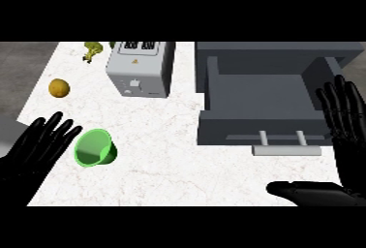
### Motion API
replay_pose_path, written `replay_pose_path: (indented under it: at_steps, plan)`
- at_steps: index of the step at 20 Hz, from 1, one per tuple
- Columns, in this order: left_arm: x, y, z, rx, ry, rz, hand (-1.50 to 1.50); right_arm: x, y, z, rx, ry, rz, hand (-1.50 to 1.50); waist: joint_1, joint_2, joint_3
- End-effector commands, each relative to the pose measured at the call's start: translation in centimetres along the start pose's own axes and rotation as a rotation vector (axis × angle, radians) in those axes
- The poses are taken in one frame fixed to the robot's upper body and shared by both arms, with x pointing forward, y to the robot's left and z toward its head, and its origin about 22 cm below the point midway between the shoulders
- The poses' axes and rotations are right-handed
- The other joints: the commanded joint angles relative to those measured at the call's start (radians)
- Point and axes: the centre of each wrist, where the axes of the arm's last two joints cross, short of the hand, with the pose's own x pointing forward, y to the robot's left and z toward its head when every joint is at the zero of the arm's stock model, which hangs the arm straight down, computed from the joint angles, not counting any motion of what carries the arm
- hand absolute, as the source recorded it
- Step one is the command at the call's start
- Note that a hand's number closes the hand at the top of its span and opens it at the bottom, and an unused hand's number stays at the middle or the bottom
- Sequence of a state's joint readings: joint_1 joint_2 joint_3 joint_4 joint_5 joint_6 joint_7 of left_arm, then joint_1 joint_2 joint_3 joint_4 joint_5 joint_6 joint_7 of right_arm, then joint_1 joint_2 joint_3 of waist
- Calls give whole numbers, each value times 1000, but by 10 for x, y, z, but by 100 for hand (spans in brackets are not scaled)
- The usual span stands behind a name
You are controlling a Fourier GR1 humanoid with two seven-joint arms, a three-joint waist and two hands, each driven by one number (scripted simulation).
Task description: Pick up the cup, place it into the drawer and close the drawer
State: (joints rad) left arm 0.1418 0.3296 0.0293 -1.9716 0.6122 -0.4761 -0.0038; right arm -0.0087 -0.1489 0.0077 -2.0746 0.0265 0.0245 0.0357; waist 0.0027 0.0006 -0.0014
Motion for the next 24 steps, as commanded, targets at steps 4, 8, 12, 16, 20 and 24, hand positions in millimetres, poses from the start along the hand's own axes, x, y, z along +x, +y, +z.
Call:
replay_pose_path:
  at_steps: [4, 8, 12, 16, 20, 24]
  plan:
    - [-17, 36, 20, 19, 52, 69, -150, -10, -3, 4, 14, 3, 3, -150, -3, -1, 1]
    - [-23, 63, 30, 79, 106, 29, -150, -11, -14, -9, 19, 3, 13, -150, -3, 0, 1]
    - [-62, 62, 31, 127, 137, -32, -150, -32, -9, -2, 20, -5, 0, -150, -4, 0, 1]
    - [-84, 75, 46, 157, 171, -72, -150, -15, -12, 0, 19, 5, 7, -150, -6, 0, 1]
    - [-110, 106, 49, 204, 195, -112, -150, -17, 3, -8, 30, 2, -6, -150, -12, 2, 0]
    - [-119, 123, 59, 231, 256, -158, -150, -15, -13, -9, 35, -3, 10, -150, -11, 2, 0]
